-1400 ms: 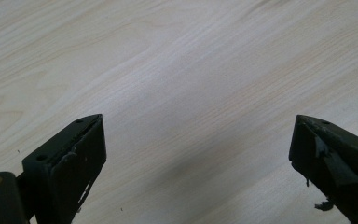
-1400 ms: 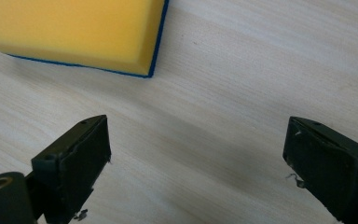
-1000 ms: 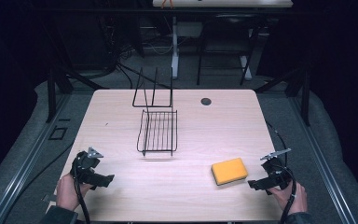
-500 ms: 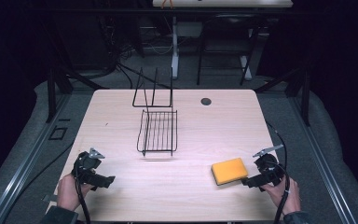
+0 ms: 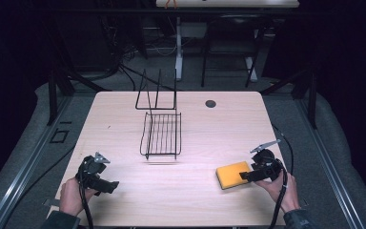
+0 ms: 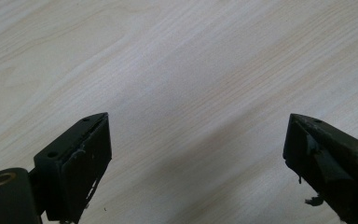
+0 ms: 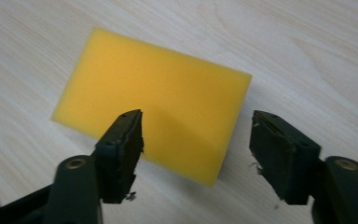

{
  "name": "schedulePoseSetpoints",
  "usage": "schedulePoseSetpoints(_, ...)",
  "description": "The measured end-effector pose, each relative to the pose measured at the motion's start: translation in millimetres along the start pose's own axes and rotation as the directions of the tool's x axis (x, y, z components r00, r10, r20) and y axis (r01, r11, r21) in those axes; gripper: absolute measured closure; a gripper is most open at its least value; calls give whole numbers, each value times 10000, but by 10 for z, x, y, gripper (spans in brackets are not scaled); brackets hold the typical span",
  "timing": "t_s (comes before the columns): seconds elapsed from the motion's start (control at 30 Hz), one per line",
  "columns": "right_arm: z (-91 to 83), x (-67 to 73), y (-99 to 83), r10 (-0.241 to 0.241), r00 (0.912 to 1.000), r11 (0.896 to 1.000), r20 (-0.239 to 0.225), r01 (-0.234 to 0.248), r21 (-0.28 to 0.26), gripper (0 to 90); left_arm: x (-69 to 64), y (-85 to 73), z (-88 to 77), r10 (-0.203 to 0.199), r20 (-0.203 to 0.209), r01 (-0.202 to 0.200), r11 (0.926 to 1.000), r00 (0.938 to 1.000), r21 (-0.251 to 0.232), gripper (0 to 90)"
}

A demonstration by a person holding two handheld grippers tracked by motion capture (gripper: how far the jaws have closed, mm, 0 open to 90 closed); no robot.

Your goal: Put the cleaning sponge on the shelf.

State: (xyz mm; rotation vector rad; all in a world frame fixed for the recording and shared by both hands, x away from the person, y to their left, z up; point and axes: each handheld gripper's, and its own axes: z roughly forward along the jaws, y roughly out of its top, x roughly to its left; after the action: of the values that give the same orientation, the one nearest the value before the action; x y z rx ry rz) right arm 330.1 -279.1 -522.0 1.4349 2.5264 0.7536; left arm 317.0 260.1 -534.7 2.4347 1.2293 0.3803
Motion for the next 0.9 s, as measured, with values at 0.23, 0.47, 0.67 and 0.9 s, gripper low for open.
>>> schedulePoseSetpoints(0.23, 65, -52, 60, 268, 9996, 9996, -64, -268, 60, 465, 5, -9, 3, -84, 38, 84, 10000, 10000, 37, 83)
schedulePoseSetpoints(0.47, 118, -77, 43, 388, 9992, 9987, -95, -384, 321, 536, 19, -18, -1, -93, 22, 93, 9999, 10000, 89, 85)
schedulePoseSetpoints(0.67, 149, -76, 10, 760, 9970, 9970, -166, -757, 176, 596, 30, -25, -7, -153, 24, 153, 9998, 9999, 113, 87)
schedulePoseSetpoints(0.9, 148, -78, -18, 1119, 9935, 9937, -206, -1118, 34, 693, 28, -23, -2, -74, 59, 73, 9998, 10000, 162, 91)
